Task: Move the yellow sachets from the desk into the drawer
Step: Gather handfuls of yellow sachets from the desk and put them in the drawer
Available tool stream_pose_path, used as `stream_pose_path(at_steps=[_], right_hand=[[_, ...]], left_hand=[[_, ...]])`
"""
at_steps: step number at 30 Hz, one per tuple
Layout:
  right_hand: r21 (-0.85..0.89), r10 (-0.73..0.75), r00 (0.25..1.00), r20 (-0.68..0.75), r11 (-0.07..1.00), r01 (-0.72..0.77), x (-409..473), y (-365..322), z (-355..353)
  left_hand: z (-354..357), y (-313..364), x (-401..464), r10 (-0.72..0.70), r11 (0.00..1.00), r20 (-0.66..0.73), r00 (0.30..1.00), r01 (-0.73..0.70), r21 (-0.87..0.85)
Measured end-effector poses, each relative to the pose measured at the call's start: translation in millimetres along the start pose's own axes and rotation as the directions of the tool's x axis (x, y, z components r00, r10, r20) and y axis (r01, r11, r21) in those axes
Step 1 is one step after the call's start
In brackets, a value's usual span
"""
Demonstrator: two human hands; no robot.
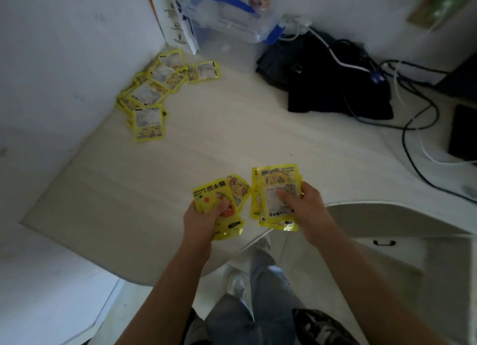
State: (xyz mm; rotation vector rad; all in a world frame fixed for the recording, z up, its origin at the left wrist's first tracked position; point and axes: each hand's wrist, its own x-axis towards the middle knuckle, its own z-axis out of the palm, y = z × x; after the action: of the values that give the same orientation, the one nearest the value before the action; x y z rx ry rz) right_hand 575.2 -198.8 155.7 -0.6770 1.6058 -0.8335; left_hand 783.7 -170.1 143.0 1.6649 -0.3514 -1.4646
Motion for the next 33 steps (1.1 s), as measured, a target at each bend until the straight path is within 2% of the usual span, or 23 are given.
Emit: stream_pose_path(at_steps=[8, 12, 20, 27, 33], right_hand=[[0.199, 0.045, 0.982, -0.182, 0.98, -0.008, -66, 44, -60], [0.272, 0.082, 0.97, -0.23, 0.962, -0.017, -88, 62, -90], [0.423, 0.137, 0.925, -0.354, 0.906, 0.028, -144, 108, -184], [0.518, 0.192, 0.889, -0.416, 0.854, 0.057, -198, 162, -299], [0.513, 0.207, 0.871, -0.446, 0.856, 0.059, -232, 200, -397]], left_hand=[[28, -24, -39, -0.065, 0.994, 0.196, 0.978, 0.046, 0.1], [48, -37, -54, -0.088, 0.988, 0.282, 0.956, 0.047, 0.149], [121, -91, -114, -0.137, 0.954, 0.438, 0.889, -0.001, 0.3], [198, -172, -193, -0.209, 0.925, 0.448, 0.869, 0.027, 0.38], [263, -245, -261, -0.251, 0.919, 0.421, 0.872, 0.078, 0.387]])
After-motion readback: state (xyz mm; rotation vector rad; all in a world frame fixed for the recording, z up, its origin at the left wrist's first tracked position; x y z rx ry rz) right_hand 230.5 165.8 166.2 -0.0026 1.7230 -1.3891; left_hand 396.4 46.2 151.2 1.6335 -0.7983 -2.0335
